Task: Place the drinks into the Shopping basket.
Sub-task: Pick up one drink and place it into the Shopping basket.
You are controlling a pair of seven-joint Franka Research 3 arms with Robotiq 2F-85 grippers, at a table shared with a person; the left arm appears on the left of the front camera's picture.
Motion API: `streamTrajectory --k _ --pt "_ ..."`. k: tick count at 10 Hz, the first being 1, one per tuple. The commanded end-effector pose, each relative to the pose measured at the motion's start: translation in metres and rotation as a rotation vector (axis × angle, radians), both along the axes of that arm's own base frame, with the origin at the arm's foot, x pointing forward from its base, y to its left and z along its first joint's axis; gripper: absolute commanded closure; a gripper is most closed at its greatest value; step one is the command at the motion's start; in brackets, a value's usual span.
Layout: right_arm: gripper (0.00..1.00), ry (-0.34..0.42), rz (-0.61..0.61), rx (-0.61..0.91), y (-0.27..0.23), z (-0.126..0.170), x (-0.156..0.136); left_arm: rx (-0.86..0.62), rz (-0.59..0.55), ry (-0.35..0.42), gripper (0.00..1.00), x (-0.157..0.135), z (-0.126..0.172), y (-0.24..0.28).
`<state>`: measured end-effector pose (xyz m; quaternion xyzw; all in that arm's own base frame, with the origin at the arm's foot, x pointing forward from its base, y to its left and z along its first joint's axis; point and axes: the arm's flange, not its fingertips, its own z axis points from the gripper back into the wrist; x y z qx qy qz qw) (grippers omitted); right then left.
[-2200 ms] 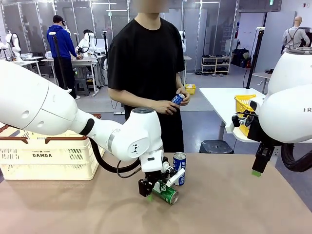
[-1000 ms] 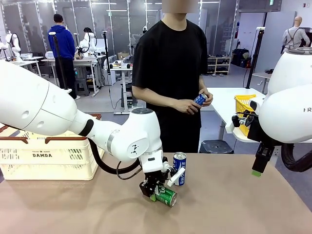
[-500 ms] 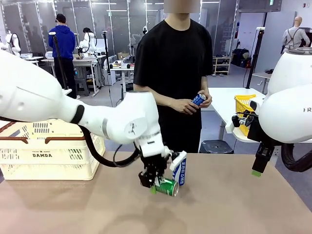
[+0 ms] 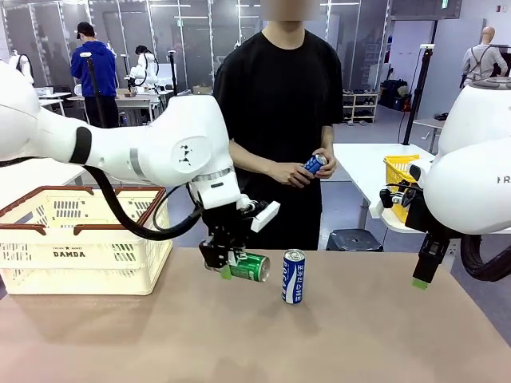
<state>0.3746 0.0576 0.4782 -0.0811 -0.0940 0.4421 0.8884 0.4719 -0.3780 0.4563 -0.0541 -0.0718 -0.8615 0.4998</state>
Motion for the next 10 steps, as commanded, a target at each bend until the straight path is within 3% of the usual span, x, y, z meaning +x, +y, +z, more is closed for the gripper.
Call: streamTrajectory --k 1,7,8,10 --pt "0.0 0.001 -0.001 0.002 -0.001 -0.001 0.0 0.013 -0.009 0.026 1.0 -0.009 0.005 0.012" --pt "0.0 0.001 -0.001 0.002 -0.001 -0.001 0.0 0.012 0.006 0.007 1.0 0.001 0.003 0.007" --pt "0.0 0.001 -0.001 0.002 -0.001 -0.001 0.0 0.024 0.0 0.018 0.42 0.0 -0.002 0.007" --pt "0.0 0.001 -0.001 0.002 -0.001 -0.001 0.0 0.033 0.112 -0.053 0.42 0.019 0.022 0.043"
